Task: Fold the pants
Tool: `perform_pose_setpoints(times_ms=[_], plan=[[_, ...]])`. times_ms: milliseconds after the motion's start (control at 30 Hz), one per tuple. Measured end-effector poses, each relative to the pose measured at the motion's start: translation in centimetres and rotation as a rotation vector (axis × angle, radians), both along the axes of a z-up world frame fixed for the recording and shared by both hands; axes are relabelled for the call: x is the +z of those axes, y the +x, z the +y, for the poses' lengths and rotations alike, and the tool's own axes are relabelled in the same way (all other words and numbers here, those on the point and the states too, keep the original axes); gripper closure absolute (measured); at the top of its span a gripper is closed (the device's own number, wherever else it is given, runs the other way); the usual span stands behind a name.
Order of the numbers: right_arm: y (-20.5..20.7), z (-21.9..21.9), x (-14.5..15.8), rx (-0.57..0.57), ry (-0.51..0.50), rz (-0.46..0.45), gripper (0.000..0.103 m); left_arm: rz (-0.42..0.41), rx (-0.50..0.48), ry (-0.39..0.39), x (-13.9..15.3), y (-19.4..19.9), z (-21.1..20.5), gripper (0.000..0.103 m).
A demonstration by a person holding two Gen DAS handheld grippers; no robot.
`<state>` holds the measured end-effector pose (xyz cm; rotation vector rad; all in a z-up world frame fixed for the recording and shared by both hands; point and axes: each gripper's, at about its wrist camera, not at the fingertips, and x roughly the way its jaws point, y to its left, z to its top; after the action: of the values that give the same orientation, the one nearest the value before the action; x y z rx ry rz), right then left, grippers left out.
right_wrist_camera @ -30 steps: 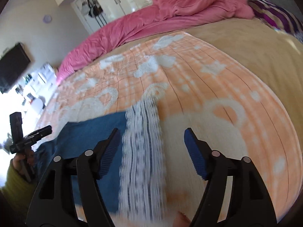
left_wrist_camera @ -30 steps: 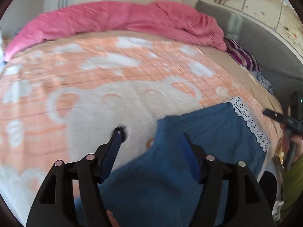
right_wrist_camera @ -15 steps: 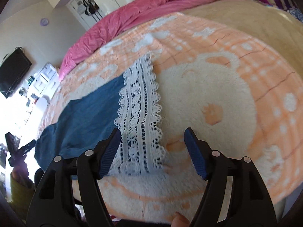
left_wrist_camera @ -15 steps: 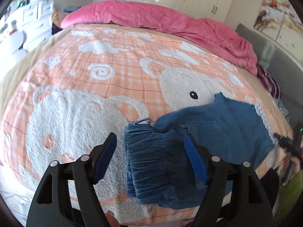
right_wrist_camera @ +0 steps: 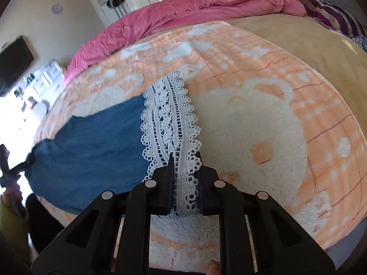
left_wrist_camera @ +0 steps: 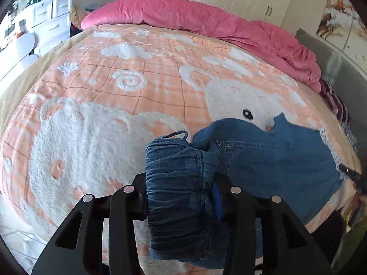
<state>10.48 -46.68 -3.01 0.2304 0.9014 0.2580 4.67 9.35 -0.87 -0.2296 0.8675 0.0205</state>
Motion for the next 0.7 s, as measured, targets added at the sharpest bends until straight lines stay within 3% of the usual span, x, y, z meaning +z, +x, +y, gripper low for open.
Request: perform_pose_setpoints(times_ms=[100,167,200,300,500,600,700], plan=[[0.1,0.7,-1.2,0.003,-0.061,0.002,0.088,0.011,0.004,0.002,-1.3,0.2,0.3,0.058],[0.0,0.4,-1.2,-0.002,-0.049,-0.01,0.084,0.017,0.025,-0.005,-2.0,0.4,0.9,0.04],[0.0,0.2,-1.2,-0.007,-0.042,-0.01,0.079,0.019,0.022,-0.016,-2.1,0.4,1.2,0.039],[-0.7,-0.4,-0.4,-0.033,-0.068,-0.024,0.052,0.011,0.033,-0.026,-1.1,-0.3,1.8,0.03],[-3.5,-1.0,3.0,-0.073,-0.048,-0.14,0.049,-0.087,0.029,0.014,3.6,-3.4,1.3,0.027],[-2.6,1.4,4.4,0.001,-0.034,-0.166,0.045,-0.139,-0.054,0.019,5.5,-3.4,-1.7,0.027],[-0.4,6.2,5.7,0.121,-0.05,-0.182,0.044,-0.129,-0.146,0.002,5.4,-1.9,-5.1,0.027]])
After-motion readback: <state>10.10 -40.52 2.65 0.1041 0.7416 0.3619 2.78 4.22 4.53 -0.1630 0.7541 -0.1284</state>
